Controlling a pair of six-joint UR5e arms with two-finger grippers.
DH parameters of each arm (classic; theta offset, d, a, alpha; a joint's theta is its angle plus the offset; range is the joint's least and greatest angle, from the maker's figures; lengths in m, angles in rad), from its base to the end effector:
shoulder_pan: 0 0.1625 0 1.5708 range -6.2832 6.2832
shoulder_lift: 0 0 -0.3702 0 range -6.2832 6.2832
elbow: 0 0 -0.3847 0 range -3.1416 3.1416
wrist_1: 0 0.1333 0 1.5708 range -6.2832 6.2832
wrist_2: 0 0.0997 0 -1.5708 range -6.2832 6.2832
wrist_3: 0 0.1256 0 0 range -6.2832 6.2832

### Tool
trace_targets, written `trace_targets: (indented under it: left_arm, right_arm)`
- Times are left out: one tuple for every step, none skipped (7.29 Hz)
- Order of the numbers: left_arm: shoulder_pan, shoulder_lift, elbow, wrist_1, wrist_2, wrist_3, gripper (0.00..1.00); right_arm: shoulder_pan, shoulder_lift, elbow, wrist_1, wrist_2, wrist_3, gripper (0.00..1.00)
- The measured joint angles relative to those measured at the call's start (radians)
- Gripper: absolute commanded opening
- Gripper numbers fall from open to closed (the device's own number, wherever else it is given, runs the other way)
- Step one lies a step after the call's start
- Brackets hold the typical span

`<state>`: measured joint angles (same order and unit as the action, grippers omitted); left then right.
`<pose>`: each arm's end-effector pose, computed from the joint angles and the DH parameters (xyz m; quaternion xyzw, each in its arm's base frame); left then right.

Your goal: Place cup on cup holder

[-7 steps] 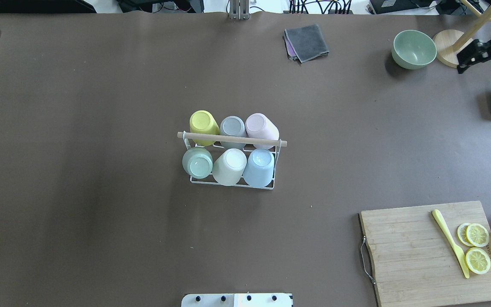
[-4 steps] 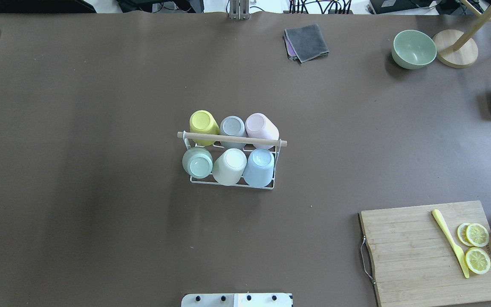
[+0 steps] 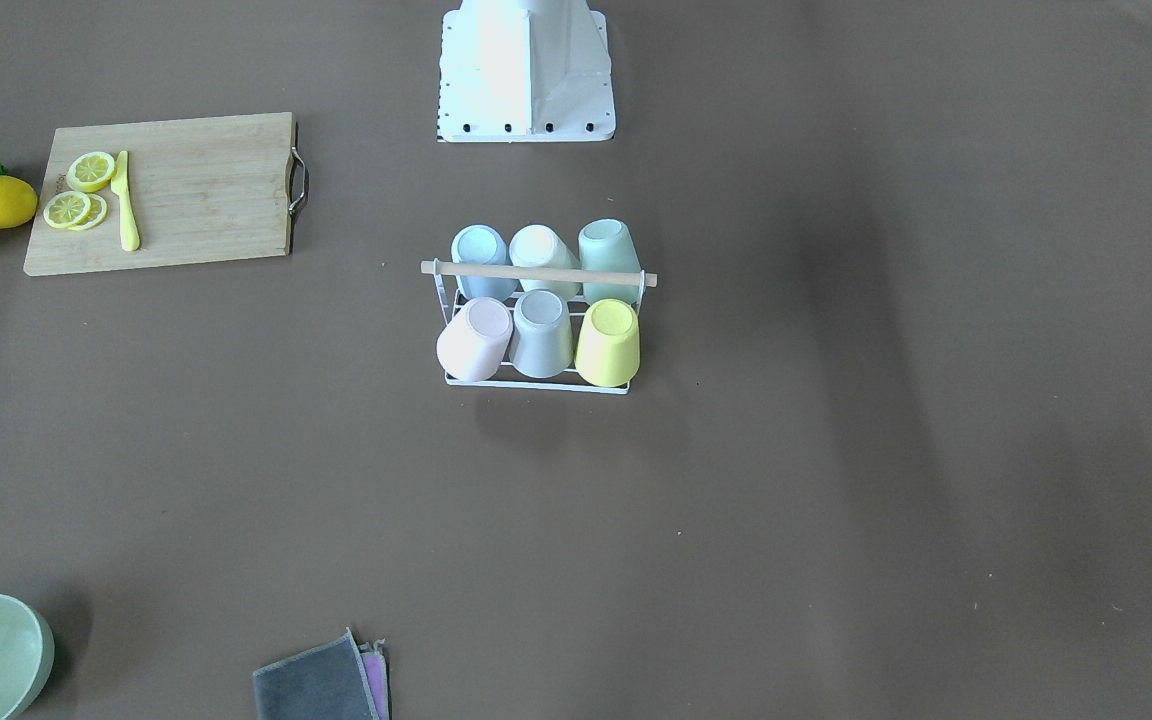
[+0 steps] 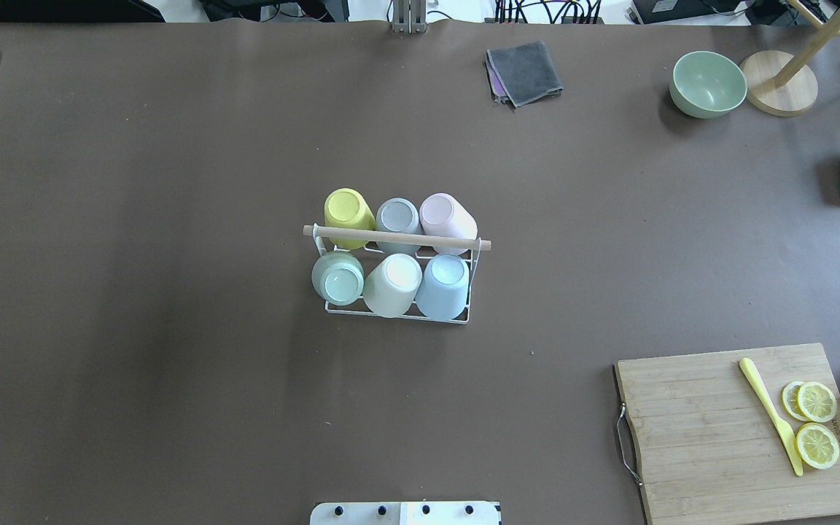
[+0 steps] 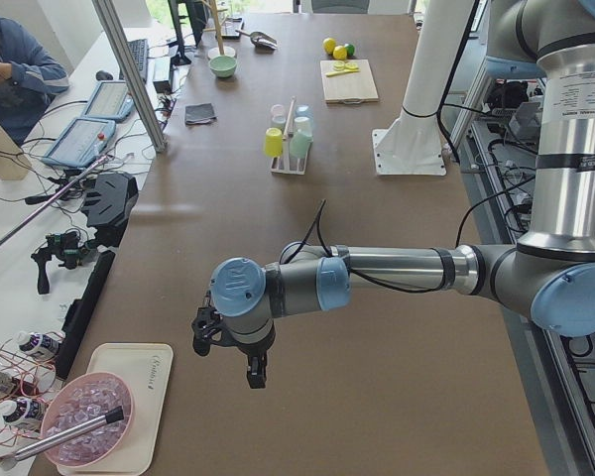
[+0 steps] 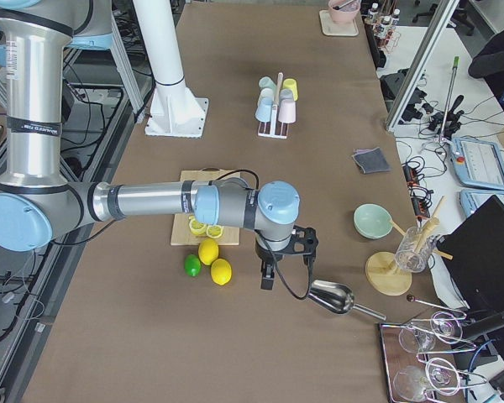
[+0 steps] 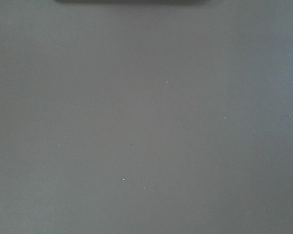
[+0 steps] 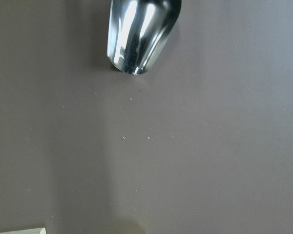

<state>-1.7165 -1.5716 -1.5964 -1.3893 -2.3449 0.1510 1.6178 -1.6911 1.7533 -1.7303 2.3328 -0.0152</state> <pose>-0.1132 -0.4579 0.6267 -0.0153 0.3828 -0.0268 0.9233 0.0667 -0.4273 0.6062 -0.0336 -0.3726 0.0328 0.9268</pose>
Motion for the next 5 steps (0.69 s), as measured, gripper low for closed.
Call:
trace_targets:
  left_arm:
    - [0.000,0.001,0.000,0.001,0.001,-0.001,0.98]
    - [0.000,0.002,0.000,0.001,0.002,-0.002,0.98]
    - [0.000,0.004,-0.001,0.001,0.002,-0.002,0.98]
    - [0.000,0.006,-0.001,0.000,0.002,-0.001,0.98]
    - [0.000,0.007,-0.003,-0.001,0.002,0.000,0.98]
  right_arm:
    - [0.011,-0.010,-0.042,0.001,0.029,-0.007,1.00]
    - [0.015,-0.003,-0.074,0.004,0.041,-0.007,1.00]
    - [0.014,0.011,-0.092,0.005,0.040,-0.003,1.00]
    - [0.008,0.027,-0.104,0.005,0.039,0.003,1.00]
    - [-0.004,0.043,-0.111,0.004,0.038,0.011,1.00]
